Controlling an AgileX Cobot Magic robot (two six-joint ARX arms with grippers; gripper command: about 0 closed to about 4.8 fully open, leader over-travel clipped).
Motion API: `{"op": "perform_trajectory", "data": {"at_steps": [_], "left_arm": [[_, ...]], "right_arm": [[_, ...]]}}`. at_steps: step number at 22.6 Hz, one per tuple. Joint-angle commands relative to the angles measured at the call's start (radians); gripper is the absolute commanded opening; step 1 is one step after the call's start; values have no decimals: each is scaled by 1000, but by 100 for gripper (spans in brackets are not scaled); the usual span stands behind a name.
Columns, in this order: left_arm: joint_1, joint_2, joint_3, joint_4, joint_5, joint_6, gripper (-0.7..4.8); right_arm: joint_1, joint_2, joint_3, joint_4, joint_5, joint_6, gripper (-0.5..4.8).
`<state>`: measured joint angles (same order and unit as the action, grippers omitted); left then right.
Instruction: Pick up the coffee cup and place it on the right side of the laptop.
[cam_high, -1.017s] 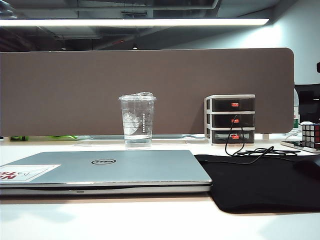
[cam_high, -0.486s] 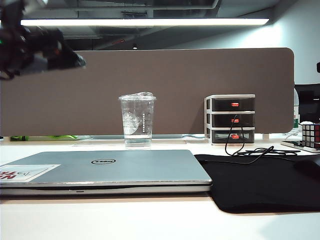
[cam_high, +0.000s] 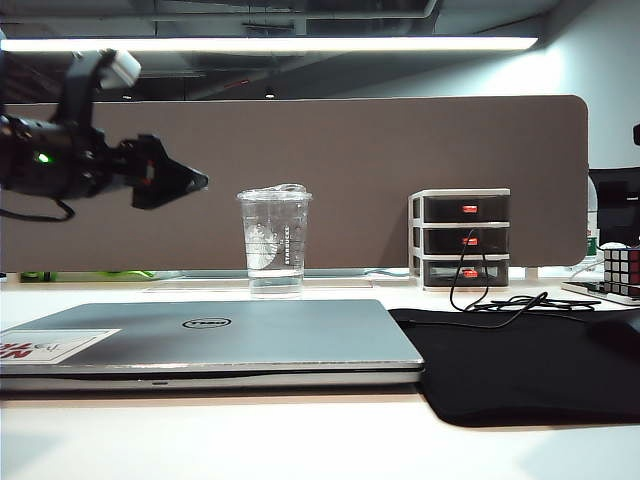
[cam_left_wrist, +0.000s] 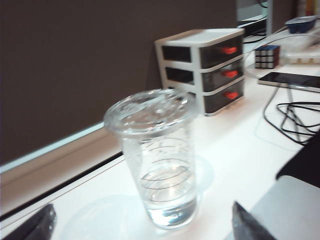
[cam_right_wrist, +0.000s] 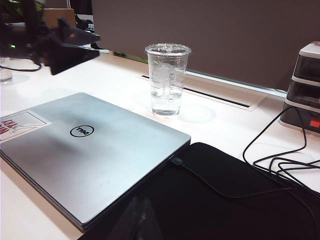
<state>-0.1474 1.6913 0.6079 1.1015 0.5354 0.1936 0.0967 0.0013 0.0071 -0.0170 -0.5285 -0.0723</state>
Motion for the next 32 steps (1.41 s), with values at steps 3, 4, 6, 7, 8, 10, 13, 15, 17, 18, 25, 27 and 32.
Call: {"op": "perform_trajectory", "data": {"at_steps": [3,4,6,7,8,10,13,15,17,18,25,27,32], "left_arm": [[1,165,170,14,76,-91,479],[1,204,216,9,113,-113,479],[1,264,298,-38,190,-126,479],[1,283,325,-58,207,-126,479],[1,313,364,-72,230,-122,479],[1,361,417,-78,255,-123,479],[1,409,470,-90,255,-123,479],[1,434,506,-127,257,-121,479],[1,456,541,-175,276,-115,479],[0,470,559,-191,278,-114,479],[0,529,631,-219,299,-117,479],[0,535,651,-229,301,-116,479],[0,555,707,-310,344,-116,479]], "right_arm": [[0,-2,-5,12,-5,1,-1],[0,-2,-5,13,-5,1,-1],[0,-2,-5,12,-5,1,-1],[0,-2,-5,12,-5,1,-1],[0,-2,-5,13,-5,0,-1],[0,-2,-5,12,-5,0,-1],[0,-2,-5,12,-5,0,-1],[0,-2,-5,12,-5,0,-1],[0,-2,-5,12,-5,0,-1],[0,-2,-5,11,-5,0,-1],[0,-2,-5,11,-5,0,-1],[0,-2,-5,11,-5,0,-1],[0,-2,-5,13,-5,-6,-1]]}}
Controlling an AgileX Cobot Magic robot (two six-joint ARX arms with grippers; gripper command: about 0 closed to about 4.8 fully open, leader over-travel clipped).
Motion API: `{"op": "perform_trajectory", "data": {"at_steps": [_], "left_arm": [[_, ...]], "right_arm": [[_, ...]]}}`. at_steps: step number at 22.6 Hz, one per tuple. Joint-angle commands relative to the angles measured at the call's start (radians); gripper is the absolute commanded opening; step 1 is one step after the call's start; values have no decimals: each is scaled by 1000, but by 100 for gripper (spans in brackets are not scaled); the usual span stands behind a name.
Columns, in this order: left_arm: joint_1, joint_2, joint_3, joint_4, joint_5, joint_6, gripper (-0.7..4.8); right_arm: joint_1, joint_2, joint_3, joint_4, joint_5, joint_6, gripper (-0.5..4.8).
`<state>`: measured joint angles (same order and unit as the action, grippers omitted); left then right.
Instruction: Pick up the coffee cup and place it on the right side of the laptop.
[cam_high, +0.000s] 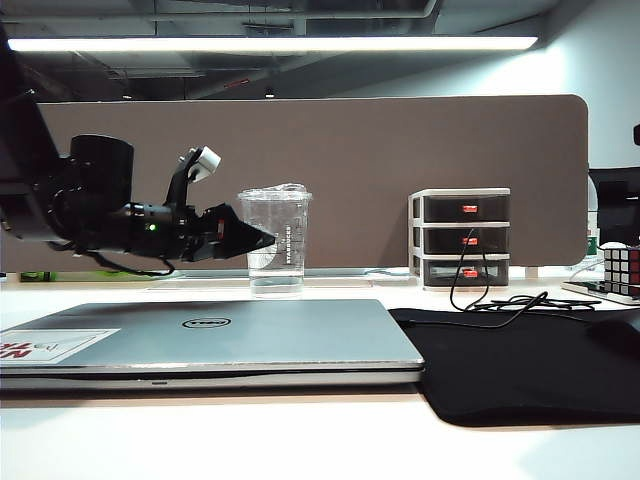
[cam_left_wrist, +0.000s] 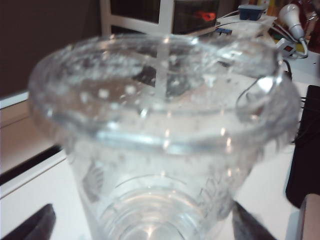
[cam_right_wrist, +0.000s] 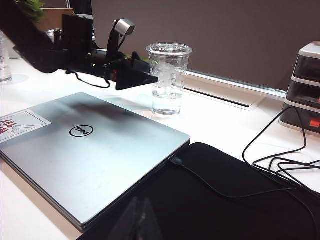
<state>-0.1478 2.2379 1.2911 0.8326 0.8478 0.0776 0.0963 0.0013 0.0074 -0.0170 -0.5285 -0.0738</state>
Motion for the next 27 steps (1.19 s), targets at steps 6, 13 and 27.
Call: {"op": "perform_trajectory", "data": {"at_steps": [6,13,27], "left_arm": [[0,9,35,-51,73,58,479],[-12,9,35,-42,73,65,479],[-18,57,246,-213,73,113,479]], "right_arm": [[0,-2,-5,13,-5,-6,-1],[0,-2,-5,13,-5,-5,-1],[0,-2,-5,15,-5,-9,-1]]}}
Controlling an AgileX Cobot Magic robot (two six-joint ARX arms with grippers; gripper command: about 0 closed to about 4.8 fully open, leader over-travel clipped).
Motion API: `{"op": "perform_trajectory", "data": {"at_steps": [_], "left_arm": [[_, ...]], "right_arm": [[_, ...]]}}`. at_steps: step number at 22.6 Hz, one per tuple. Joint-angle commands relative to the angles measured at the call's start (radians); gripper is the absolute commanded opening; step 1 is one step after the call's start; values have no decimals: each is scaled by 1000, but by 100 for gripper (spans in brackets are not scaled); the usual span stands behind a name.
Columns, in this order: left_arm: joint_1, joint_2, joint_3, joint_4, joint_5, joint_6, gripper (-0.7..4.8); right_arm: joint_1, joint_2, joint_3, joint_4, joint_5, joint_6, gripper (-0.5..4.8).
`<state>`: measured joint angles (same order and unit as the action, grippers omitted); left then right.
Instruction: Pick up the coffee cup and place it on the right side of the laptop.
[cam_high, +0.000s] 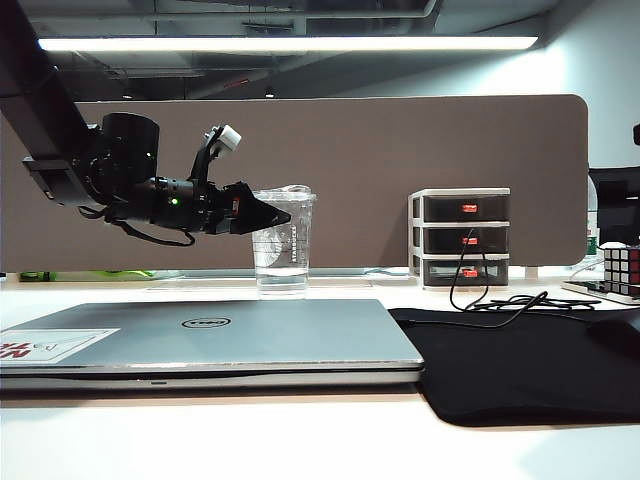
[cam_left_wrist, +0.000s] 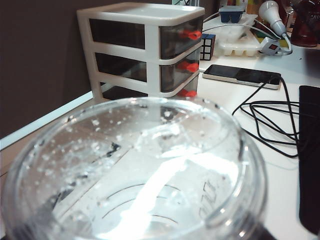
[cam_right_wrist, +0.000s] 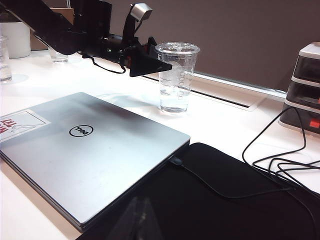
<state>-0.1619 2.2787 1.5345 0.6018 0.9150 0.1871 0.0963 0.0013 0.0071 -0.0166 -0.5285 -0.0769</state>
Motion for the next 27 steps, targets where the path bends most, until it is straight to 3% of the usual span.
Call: {"op": "perform_trajectory", "data": {"at_steps": [1,25,27], "left_arm": [[-5,23,3,21,6,3,479],[-50,93,71,97,-38,-11,479],[-50,93,71,111,-35,-11,457]], "right_arm": [[0,-2,-5,14,-5,-6,-1],[0,-2,-5,13,-5,-6,-1],[0,-2,-5,13,-5,-6,-1]]}}
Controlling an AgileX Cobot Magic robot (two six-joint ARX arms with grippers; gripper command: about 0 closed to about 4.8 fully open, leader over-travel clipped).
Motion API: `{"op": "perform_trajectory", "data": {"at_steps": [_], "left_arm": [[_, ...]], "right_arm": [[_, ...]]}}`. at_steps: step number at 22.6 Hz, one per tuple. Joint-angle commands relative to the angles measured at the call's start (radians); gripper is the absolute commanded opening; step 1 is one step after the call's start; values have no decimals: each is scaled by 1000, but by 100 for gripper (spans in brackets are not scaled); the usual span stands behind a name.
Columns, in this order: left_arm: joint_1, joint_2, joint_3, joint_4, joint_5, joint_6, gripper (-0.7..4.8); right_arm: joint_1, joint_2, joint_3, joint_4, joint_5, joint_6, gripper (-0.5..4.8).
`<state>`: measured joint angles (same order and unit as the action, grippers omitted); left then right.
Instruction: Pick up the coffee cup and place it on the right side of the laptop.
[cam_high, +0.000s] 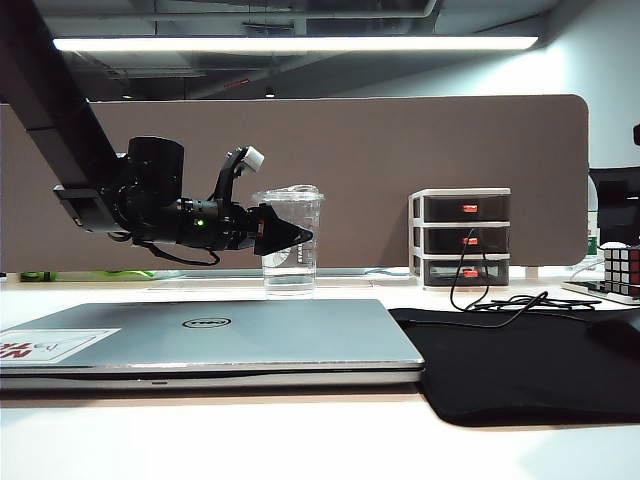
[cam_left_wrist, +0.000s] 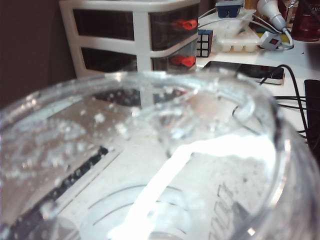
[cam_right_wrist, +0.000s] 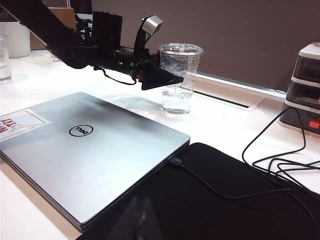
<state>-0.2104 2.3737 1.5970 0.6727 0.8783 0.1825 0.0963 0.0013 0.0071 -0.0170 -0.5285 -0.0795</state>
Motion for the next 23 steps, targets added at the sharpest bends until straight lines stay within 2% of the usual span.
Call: {"op": "perform_trajectory", "data": {"at_steps": [1,8,15,23], "left_arm": [[-1,-2,9,40,1,-7,457],[-1,-2,9,43,51,-7,451],[-1,-2,9,44,51,-7,304],[-1,-4,8,76,132,-8,298]], "right_arm": [[0,-2,-5,13,-5,-4,-1],[0,-2,-5,12,-5,-3,-1],[0,-2,-5,8,-5,-3,-1],[0,-2,-5,-10,-5,-4,-1]]}}
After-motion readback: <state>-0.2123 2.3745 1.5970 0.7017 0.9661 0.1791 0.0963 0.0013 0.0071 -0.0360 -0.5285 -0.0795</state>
